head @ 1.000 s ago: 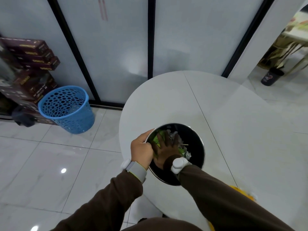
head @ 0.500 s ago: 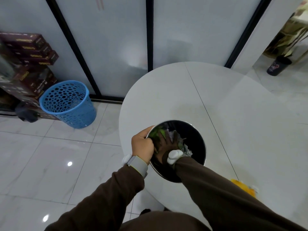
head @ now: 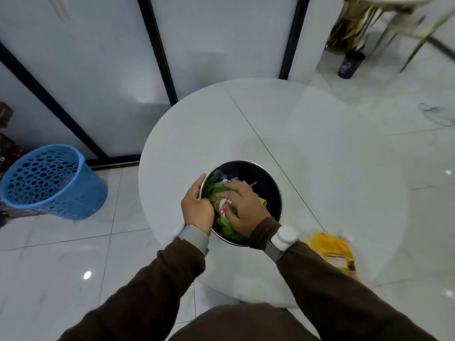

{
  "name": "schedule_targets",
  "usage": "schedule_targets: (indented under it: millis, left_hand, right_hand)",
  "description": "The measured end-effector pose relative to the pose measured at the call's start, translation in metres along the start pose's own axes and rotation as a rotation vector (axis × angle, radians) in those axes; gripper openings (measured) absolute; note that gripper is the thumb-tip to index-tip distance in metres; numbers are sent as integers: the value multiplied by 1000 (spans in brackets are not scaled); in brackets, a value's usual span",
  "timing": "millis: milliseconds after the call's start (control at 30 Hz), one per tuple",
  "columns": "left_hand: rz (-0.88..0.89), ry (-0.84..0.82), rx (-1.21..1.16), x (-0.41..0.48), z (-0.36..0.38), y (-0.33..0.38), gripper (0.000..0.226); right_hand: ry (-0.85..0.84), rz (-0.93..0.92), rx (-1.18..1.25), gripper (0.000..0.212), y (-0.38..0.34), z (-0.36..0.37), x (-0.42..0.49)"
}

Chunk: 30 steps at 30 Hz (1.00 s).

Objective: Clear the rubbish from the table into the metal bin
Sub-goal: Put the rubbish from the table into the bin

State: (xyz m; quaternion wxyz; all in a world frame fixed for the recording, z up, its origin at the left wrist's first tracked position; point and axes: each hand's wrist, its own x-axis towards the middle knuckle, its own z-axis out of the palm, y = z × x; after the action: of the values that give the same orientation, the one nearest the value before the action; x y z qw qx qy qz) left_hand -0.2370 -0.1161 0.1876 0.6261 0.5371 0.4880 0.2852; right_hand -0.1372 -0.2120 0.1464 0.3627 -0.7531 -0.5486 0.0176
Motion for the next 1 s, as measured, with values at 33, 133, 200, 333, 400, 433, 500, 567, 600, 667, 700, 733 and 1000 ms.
schedule_targets:
  millis: [33, 133, 200, 333, 400, 433, 500, 567, 600, 667, 700, 733, 1000]
  left_hand:
    - [5, -15, -8, -1, 7, 0, 78]
    - [13, -59, -9, -3, 23, -4, 78]
    - [8, -85, 6, -5, 32, -4, 79]
    - [1, -110, 17, -7, 45, -6, 79]
    - [1, -125, 26, -5, 49, -10, 80]
    - [4, -133, 36, -4, 50, -12, 81]
    - [0, -148, 49, -3, 54, -15, 81]
    - [-14, -144, 37, -4, 55, -15, 79]
    - [-18, -140, 31, -4, 55, -15, 78]
    - [-14, -140, 30, -5, 55, -15, 78]
    - [-10, -144, 36, -5, 54, -16, 79]
    - [-6, -148, 40, -5, 53, -16, 80]
    - [3, -135, 41, -2, 41, -18, 83]
  right_hand:
    - [88, -15, -11, 29, 2, -12, -7]
    - [337, -18, -30, 26, 12, -50, -28]
    - [456, 75, -28, 29, 25, -75, -50]
    - [457, 473, -137, 39, 71, -97, -118]
    - [234, 796, -197, 68, 94, -96, -151]
    - [80, 955, -220, 89, 102, -94, -166]
    - [-242, 1186, -274, 127, 110, -86, -195]
    - [-529, 1245, -323, 144, 109, -73, -213]
    - [-610, 1250, -336, 147, 107, -65, -217]
    - [-656, 1262, -332, 146, 105, -49, -225]
    - [-649, 1265, -334, 143, 105, -41, -229]
    - [-630, 1270, -348, 137, 106, -32, -233]
    - [-387, 1099, -489, 48, 113, -26, -239]
